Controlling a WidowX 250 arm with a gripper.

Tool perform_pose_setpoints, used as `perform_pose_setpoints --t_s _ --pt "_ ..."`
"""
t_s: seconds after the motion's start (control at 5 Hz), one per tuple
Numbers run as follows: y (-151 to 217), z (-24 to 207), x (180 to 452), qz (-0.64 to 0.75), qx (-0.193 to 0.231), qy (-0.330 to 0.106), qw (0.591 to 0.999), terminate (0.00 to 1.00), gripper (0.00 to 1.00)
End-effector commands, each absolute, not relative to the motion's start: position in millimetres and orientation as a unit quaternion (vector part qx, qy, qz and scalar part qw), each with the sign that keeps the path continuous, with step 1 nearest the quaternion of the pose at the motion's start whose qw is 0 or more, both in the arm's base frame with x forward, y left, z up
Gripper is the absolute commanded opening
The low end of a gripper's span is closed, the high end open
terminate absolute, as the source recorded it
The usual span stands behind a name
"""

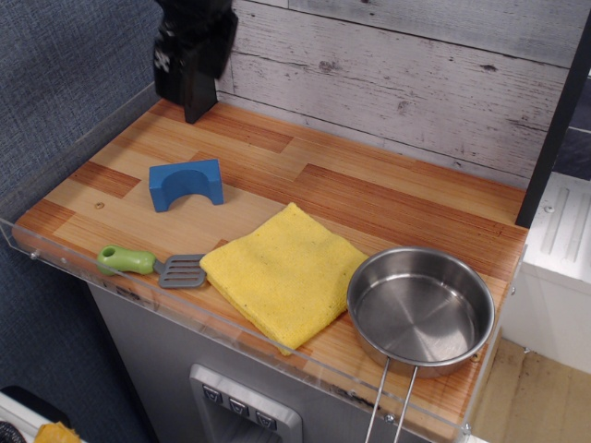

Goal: Move the blue block above the napkin

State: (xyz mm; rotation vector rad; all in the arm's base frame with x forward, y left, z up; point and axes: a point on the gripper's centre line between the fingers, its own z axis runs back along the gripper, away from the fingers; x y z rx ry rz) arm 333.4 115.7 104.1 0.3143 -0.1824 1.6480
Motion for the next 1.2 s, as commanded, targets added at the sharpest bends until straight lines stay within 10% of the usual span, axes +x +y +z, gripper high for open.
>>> perform_pose_setpoints --t_s 0.0,1.0 --pt "109 84 333 0.719 0.122 -0.068 0.681 0.0 1.0" --pt "131 25 317 0.712 0.09 -0.009 0.696 0.0 1.0"
